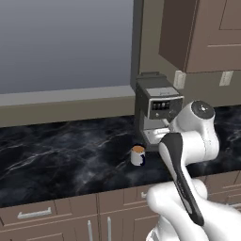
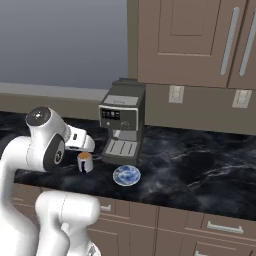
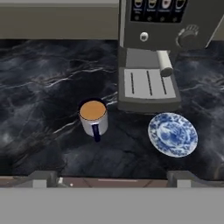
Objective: Take a sugar cube from the saucer and place it inside the coffee. Then, grab milk from the fridge and place it next to the coffee on the counter to sweeten the coffee.
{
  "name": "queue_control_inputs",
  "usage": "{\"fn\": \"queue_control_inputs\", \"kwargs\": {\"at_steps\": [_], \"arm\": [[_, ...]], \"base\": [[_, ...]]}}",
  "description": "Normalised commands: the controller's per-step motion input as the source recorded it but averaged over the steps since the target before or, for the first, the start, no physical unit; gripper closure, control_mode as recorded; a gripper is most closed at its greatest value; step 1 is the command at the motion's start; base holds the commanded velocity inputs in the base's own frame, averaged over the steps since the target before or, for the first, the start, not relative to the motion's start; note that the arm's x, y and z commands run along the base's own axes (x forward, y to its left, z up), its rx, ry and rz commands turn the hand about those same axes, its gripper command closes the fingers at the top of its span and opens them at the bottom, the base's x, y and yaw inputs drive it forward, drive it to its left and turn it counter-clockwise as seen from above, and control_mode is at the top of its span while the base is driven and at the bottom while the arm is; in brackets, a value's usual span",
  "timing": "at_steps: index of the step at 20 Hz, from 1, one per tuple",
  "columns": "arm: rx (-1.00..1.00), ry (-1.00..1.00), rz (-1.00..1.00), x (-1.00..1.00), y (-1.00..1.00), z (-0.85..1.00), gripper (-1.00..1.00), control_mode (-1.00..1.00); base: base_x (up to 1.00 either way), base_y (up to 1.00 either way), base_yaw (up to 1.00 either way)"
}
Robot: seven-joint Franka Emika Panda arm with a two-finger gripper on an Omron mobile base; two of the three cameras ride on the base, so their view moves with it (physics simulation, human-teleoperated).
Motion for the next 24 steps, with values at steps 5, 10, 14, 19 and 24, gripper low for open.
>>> {"fn": "queue_control_inputs", "kwargs": {"at_steps": [5, 10, 14, 19, 24], "arm": [[0.00, 0.00, 0.00, 0.00, 0.00, 0.00, -1.00, 1.00], [0.00, 0.00, 0.00, 0.00, 0.00, 0.00, -1.00, 1.00], [0.00, 0.00, 0.00, 0.00, 0.00, 0.00, -1.00, 1.00], [0.00, 0.00, 0.00, 0.00, 0.00, 0.00, -1.00, 1.00], [0.00, 0.00, 0.00, 0.00, 0.00, 0.00, -1.00, 1.00]], "base": [[-0.81, 0.46, 0.65], [-0.26, 0.48, 1.00], [-0.27, 0.67, 0.98], [-0.08, 0.85, 0.88], [0.09, 1.00, 0.73]]}}
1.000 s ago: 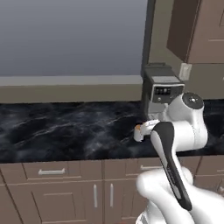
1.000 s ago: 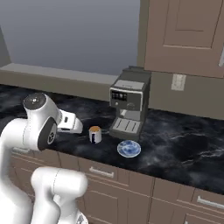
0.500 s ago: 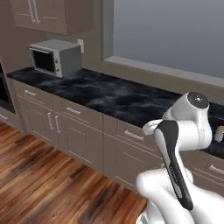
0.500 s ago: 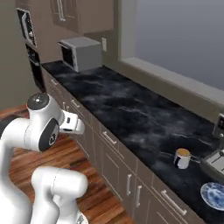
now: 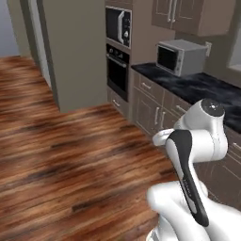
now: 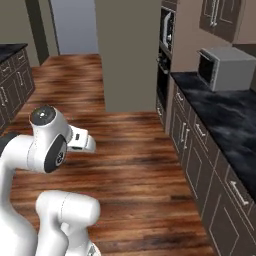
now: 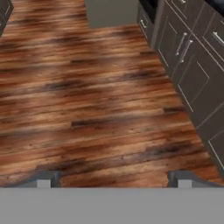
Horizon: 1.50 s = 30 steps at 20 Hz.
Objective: Take a sugar cube from the saucer and place it inside the coffee. Then, grab milk from the fridge and place it next to the coffee on the counter to sweeten the coffee.
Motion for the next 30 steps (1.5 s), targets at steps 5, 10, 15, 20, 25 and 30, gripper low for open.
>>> {"fn": "queue_control_inputs", "kwargs": {"at_steps": [5, 10, 15, 20, 25, 30], "arm": [[0.00, 0.00, 0.00, 0.00, 0.00, 0.00, -1.00, 1.00], [0.00, 0.00, 0.00, 0.00, 0.00, 0.00, -1.00, 1.00], [0.00, 0.00, 0.00, 0.00, 0.00, 0.00, -1.00, 1.00], [0.00, 0.00, 0.00, 0.00, 0.00, 0.00, -1.00, 1.00], [0.00, 0.00, 0.00, 0.00, 0.00, 0.00, -1.00, 1.00], [0.00, 0.00, 0.00, 0.00, 0.00, 0.00, -1.00, 1.00]], "base": [[0.96, 0.53, 0.51], [1.00, 0.17, 0.32], [1.00, 0.29, 0.25], [1.00, 0.80, 0.11], [1.00, 0.98, 0.05], [1.00, 0.79, 0.04]]}}
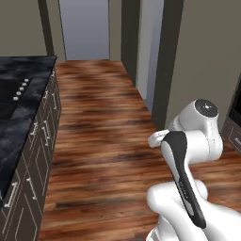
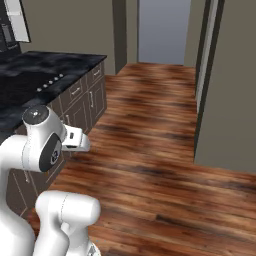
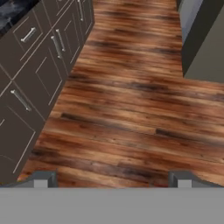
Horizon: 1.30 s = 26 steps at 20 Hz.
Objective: Take a sugar cube from the saucer and place it inside the coffee. Then, grab milk from the fridge and place it next to the coffee on the counter to sweeten the coffee.
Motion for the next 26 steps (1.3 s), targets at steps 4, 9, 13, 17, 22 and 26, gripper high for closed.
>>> {"fn": "queue_control_inputs", "kwargs": {"at_steps": [4, 9, 13, 17, 22, 26], "arm": [[0.00, 0.00, 0.00, 0.00, 0.00, 0.00, -1.00, 1.00], [0.00, 0.00, 0.00, 0.00, 0.00, 0.00, -1.00, 1.00], [0.00, 0.00, 0.00, 0.00, 0.00, 0.00, -1.00, 1.00], [0.00, 0.00, 0.00, 0.00, 0.00, 0.00, -1.00, 1.00], [0.00, 0.00, 0.00, 0.00, 0.00, 0.00, -1.00, 1.00], [0.00, 0.00, 0.00, 0.00, 0.00, 0.00, -1.00, 1.00]], "base": [[1.00, 0.22, 0.01], [1.00, -0.31, -0.02], [1.00, -0.12, -0.01], [1.00, 0.00, -0.01], [1.00, 0.00, 0.00], [1.00, 0.00, 0.00]]}}
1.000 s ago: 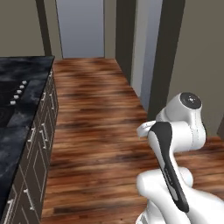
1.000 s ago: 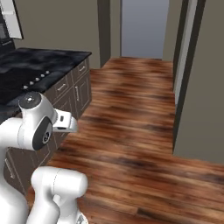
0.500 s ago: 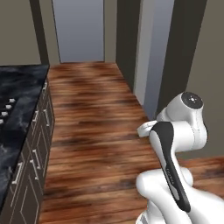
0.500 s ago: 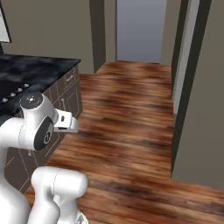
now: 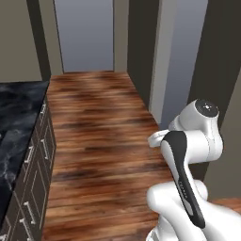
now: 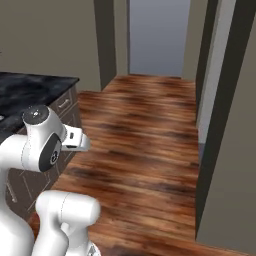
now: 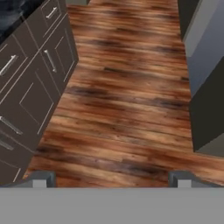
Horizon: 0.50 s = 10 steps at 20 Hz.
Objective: Take a sugar cube from the saucer and place it inside the coffee. Then, grab milk from the fridge and place it next to the coffee on the counter to sweeten the coffee.
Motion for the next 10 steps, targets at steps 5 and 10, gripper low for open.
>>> {"fn": "queue_control_inputs", "kwargs": {"at_steps": [5, 10], "arm": [[0.00, 0.00, 0.00, 0.00, 0.00, 0.00, -1.00, 1.00], [0.00, 0.00, 0.00, 0.00, 0.00, 0.00, -1.00, 1.00]], "base": [[1.00, 0.00, 0.00], [1.00, 0.02, 0.00]]}}
